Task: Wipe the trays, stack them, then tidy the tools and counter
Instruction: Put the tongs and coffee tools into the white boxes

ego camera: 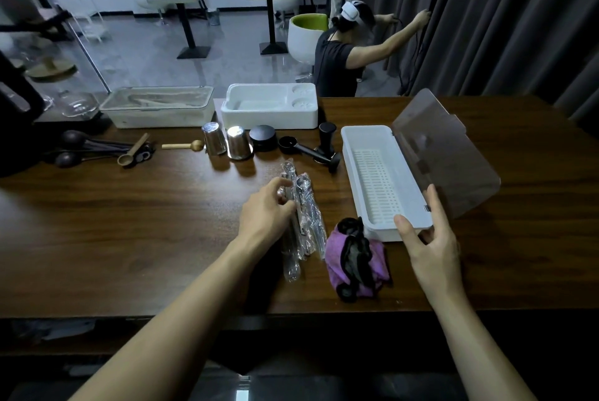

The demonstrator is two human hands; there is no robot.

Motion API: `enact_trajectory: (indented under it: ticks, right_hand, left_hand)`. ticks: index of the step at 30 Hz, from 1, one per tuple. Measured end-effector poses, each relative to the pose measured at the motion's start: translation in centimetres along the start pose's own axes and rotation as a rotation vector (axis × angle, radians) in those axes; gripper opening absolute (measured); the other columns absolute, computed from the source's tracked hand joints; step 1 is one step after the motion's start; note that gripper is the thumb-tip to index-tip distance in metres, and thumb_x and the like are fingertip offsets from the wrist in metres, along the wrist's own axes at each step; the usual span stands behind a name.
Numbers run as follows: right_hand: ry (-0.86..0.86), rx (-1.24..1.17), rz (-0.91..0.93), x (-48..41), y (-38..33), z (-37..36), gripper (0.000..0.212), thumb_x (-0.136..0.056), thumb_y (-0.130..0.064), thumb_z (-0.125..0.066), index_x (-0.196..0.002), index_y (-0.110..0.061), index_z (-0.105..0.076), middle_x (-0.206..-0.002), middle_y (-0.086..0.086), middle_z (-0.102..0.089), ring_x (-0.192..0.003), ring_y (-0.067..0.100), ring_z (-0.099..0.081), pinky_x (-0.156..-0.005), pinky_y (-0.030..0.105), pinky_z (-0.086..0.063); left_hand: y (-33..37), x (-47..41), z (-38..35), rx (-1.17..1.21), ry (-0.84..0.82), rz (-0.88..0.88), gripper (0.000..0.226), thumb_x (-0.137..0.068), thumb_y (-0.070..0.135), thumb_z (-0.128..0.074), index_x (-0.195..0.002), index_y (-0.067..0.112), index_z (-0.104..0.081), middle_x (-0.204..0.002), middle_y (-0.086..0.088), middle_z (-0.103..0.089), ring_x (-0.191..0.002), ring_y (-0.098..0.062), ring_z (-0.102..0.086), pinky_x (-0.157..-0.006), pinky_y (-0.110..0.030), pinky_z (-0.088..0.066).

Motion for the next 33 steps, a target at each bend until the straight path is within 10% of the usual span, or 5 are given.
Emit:
enact_trajectory:
  ticks: [7,23,33]
  right_hand:
    - [0.006,0.006,0.019,-0.1,0.2,0.0,0.085,-0.084,-0.056,-0.064,-0.158,-0.039,-0.024,-0.156,-0.014,-0.039,-0.140,0.004,-0.038,-0.116,0.042,-0.038]
    - [0.007,-0.003,0.022,-0.2,0.5,-0.1,0.081,-0.090,-0.052,-0.067,-0.157,-0.039,-0.024,-0.149,-0.020,-0.040,-0.138,0.003,-0.041,-0.113,0.040,-0.042]
    - [0.011,0.010,0.022,-0.1,0.4,0.0,0.081,-0.088,-0.055,-0.068,-0.156,-0.040,-0.026,-0.153,-0.013,-0.041,-0.139,0.006,-0.042,-0.114,0.043,-0.042]
  left_hand:
    - [-1.3,-0.3,0.1,0.212,0.003,0.023,0.021,-0.093,0.035,-0.071,-0.113,0.033,-0.067,-0.095,0.008,-0.072,-0.081,-0.003,-0.066,-0.066,-0.025,-0.048]
    - [2.2,-1.2,-0.7,-0.289,0.062,-0.216,0.054,-0.090,0.046,-0.071,-0.140,0.031,-0.055,-0.104,0.004,-0.074,-0.096,-0.022,-0.069,-0.077,-0.042,-0.058]
    - [-0.3,-1.6,-0.6,0.324,-0.129,0.020,0.040,-0.096,0.010,-0.048,-0.117,0.034,-0.072,-0.047,0.013,-0.047,-0.041,-0.007,-0.037,-0.043,-0.023,-0.029]
Point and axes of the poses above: each hand's wrist, its own x-axis away from the middle knuckle, its own z-axis out of the back of the hand, y = z × x, the point moved 7 cm from there along -x, towards the middle knuckle
